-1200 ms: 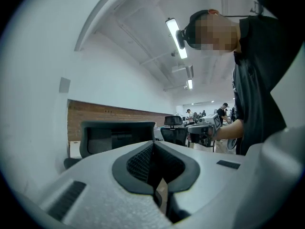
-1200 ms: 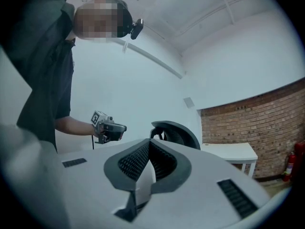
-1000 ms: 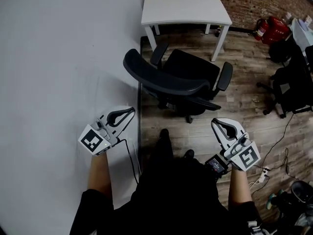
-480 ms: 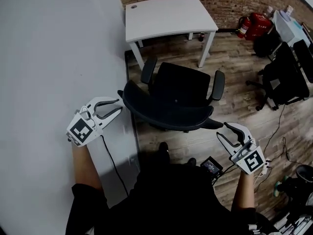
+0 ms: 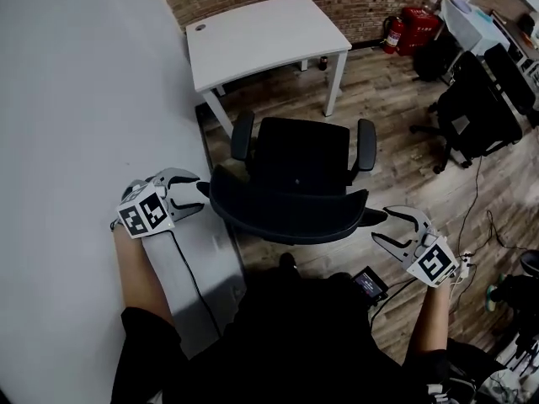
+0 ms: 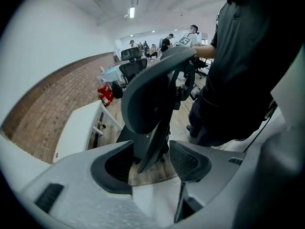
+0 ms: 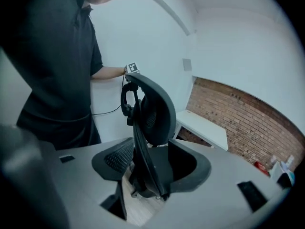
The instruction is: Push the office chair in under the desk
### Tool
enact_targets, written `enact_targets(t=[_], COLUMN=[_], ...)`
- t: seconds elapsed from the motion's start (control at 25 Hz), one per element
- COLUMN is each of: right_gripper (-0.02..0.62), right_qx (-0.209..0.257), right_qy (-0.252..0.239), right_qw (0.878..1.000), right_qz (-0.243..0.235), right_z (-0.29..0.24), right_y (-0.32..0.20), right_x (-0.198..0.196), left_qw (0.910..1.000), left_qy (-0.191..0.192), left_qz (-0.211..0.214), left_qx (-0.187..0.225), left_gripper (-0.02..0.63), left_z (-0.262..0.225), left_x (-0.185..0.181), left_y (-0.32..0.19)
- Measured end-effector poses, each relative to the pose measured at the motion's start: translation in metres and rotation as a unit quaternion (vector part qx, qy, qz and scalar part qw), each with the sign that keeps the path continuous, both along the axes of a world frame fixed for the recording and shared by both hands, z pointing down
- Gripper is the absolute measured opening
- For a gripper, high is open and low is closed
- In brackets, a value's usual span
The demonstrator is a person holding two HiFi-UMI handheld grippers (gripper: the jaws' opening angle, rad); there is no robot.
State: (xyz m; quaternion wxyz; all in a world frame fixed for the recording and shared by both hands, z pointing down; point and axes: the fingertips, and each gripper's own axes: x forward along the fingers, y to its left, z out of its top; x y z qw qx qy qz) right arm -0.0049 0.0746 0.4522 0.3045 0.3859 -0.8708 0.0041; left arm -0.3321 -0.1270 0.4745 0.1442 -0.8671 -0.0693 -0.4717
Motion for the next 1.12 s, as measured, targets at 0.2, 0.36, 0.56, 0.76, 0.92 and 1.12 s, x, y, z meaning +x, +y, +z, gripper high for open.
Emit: enact_targets(t=[0.2, 0.36, 0.56, 0.76, 0.92, 1.12], right_gripper=[0.235, 0.235, 0.233, 0.171, 0.149, 0.137], right_qx=[-0.034, -0.057, -0.096, -0.110, -0.113, -0.111], right_qy=[0.052, 0.090, 0.130, 0.134, 0.130, 0.132], right_qw=[0.998, 0.993, 0.984, 0.982, 0.982, 0.981], right_qz=[-0.031, -0.054, -0.069, -0.077, -0.080, -0.089], right_z=[0.021, 0.036, 0.060, 0.074, 0.076, 0.076], right_y=[-0.006, -0.010, -0.014, -0.014, -0.015, -0.017], right_x=[-0.013, -0.008, -0.007, -0.007, -0.006, -0.007], left_qw=[0.9980, 0.9962, 0.9940, 0.9931, 0.9928, 0.9942], left_qy=[-0.044, -0.062, -0.076, -0.075, -0.072, -0.061], left_qz=[0.040, 0.053, 0.069, 0.077, 0.086, 0.080], left_qx=[-0.019, -0.031, -0.038, -0.048, -0.041, -0.038], left_gripper=[0.230, 0.230, 0.232, 0.219, 0.175, 0.169], left_z=[0.031, 0.052, 0.074, 0.082, 0.086, 0.087], left_x=[-0.005, 0.006, 0.014, 0.016, 0.019, 0.019], left_y=[-0.008, -0.012, -0.013, -0.009, -0.006, -0.008])
